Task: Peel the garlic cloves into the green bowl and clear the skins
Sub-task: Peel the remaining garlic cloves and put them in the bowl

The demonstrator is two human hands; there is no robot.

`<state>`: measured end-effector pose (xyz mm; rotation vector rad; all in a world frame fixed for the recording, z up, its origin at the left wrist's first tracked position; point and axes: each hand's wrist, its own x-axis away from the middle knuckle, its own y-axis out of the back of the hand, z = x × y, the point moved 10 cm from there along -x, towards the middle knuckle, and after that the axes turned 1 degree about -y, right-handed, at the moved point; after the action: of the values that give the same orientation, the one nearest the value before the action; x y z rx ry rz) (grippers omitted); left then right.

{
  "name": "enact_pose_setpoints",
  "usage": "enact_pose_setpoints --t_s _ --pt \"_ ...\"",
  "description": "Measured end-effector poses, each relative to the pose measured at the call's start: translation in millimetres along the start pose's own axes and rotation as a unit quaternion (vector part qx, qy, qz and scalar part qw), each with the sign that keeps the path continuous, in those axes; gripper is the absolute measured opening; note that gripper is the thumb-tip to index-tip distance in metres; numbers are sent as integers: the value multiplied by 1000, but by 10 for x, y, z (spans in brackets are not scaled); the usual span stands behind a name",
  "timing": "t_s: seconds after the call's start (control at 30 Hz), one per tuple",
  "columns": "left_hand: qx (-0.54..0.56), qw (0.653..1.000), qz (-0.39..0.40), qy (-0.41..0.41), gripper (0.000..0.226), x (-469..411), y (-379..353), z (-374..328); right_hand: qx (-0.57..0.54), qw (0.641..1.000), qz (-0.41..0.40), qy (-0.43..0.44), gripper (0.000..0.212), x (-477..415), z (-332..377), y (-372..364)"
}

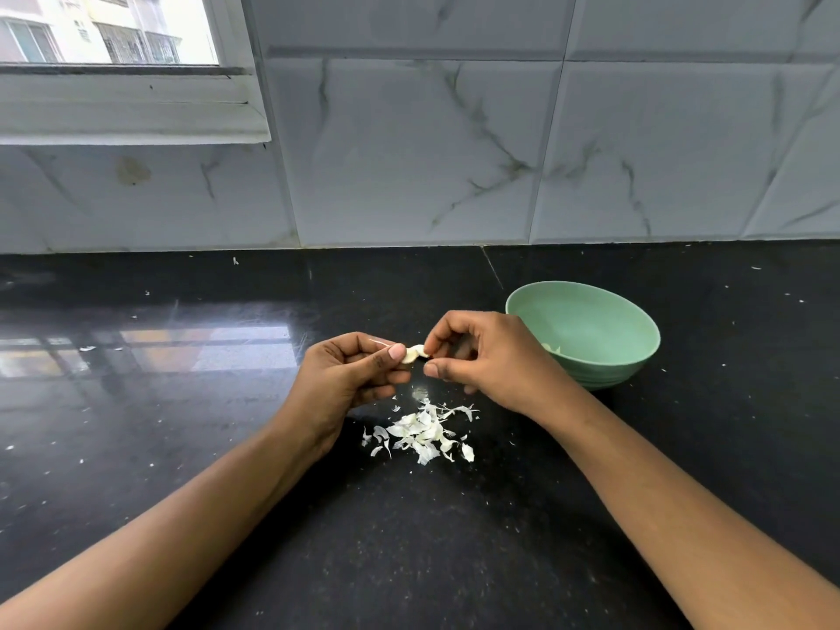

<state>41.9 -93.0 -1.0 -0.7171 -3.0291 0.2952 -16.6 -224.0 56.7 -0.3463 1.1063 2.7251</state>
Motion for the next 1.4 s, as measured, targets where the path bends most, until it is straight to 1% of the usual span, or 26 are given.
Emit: enact_pose_setpoints --t_s 0.1,0.23,0.43,0.53,0.6,0.7,0.8,0.93,1.1,1.27,1.4 --pt "0 1000 0 -2 19 8 -8 -6 -38 998 -48 18 13 20 33 29" --pt "12 1000 1 -13 17 24 -29 -45 -30 994 -91 59 8 72 139 49" --pt "14 1000 0 -26 20 24 -17 -73 -11 986 -130 103 8 106 208 105" --pt "19 999 2 -29 18 24 -17 -84 18 984 -126 124 10 106 251 102" --pt "17 999 7 -32 17 28 -28 -91 55 982 -107 146 11 96 298 73" --pt "9 999 11 -41 16 34 -41 -108 124 972 -84 183 10 104 379 38" --pt "6 999 8 -53 17 39 -37 -132 163 962 -83 203 7 131 430 19" --pt "12 999 3 -44 18 31 -25 -109 154 964 -79 204 5 130 416 -35" --pt "49 999 2 -21 18 37 -52 -63 136 964 -87 210 4 132 415 -39" --pt "69 997 6 -20 16 45 -77 -67 159 955 -102 230 5 155 454 -38" --pt "69 997 -1 -21 18 51 -68 -64 157 954 -100 235 6 156 453 -46"
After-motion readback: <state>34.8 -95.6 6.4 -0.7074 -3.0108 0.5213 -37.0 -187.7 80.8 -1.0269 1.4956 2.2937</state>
